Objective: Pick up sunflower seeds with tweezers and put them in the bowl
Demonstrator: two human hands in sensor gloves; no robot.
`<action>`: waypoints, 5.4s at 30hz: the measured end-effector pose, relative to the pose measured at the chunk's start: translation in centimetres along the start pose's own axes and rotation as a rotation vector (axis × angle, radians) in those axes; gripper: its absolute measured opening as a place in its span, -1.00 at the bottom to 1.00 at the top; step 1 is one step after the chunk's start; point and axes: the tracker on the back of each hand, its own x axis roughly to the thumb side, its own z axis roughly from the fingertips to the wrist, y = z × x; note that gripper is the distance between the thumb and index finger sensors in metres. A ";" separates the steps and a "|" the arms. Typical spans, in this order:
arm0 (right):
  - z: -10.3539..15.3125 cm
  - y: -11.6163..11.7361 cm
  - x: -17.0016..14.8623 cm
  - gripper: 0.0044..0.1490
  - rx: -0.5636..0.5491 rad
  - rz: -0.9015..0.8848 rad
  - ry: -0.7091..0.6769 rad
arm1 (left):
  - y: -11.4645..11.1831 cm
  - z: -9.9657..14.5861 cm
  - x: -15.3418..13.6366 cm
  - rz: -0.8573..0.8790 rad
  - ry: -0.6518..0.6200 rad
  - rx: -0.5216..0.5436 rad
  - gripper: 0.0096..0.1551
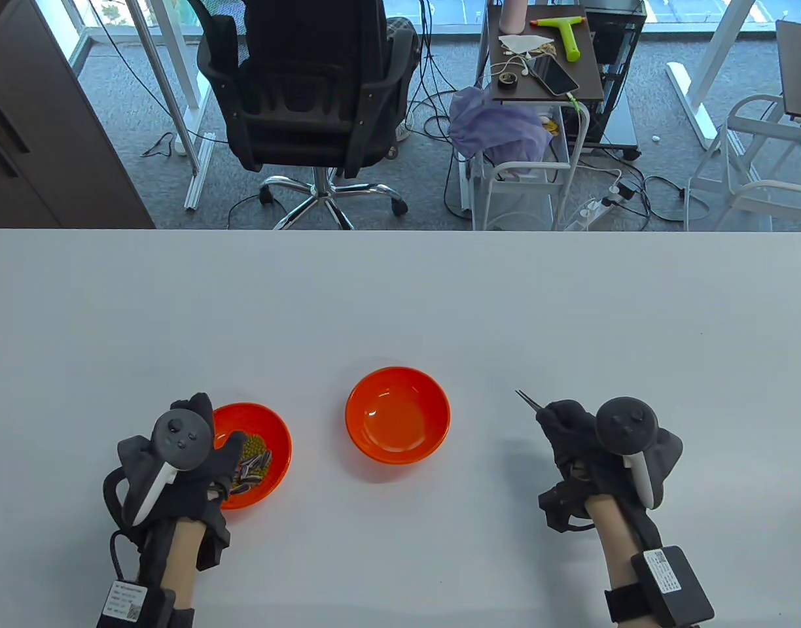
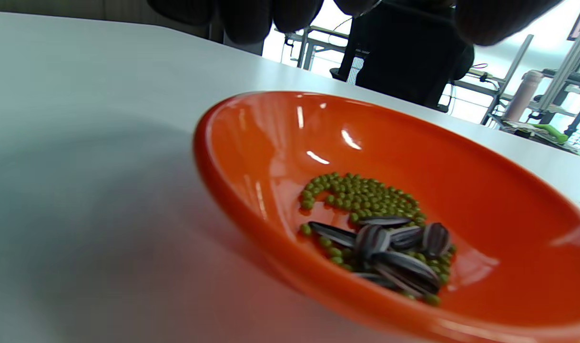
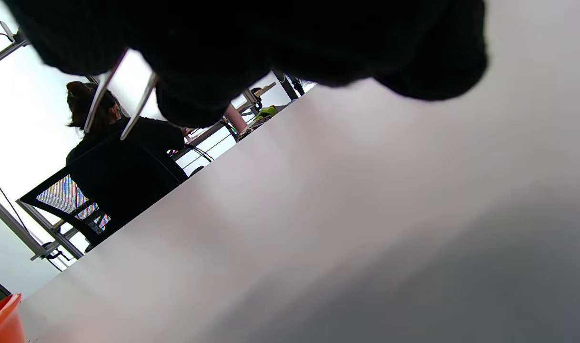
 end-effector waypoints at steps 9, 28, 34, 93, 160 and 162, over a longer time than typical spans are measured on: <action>-0.2 0.7 -0.4 -0.42 0.039 0.054 0.010 | -1.5 -2.3 -2.7 -0.007 0.153 -0.083 -0.08; 0.3 1.4 0.0 -0.42 0.069 0.084 -0.014 | -3.2 -3.9 -5.1 0.285 0.185 -0.188 -0.48; 0.5 1.6 0.5 -0.51 0.054 0.077 -0.024 | -2.0 -3.1 -4.8 0.400 0.136 -0.106 -0.48; 13.7 11.9 23.2 -0.45 -0.059 0.600 -0.871 | -2.3 -0.4 0.4 0.546 -0.092 -0.090 -0.42; 6.6 6.2 18.6 -0.48 -0.118 0.321 -0.487 | -2.8 -0.2 1.1 0.513 -0.105 -0.133 -0.42; 7.2 6.2 19.3 -0.48 -0.108 0.299 -0.544 | -2.8 -0.2 1.1 0.511 -0.108 -0.133 -0.42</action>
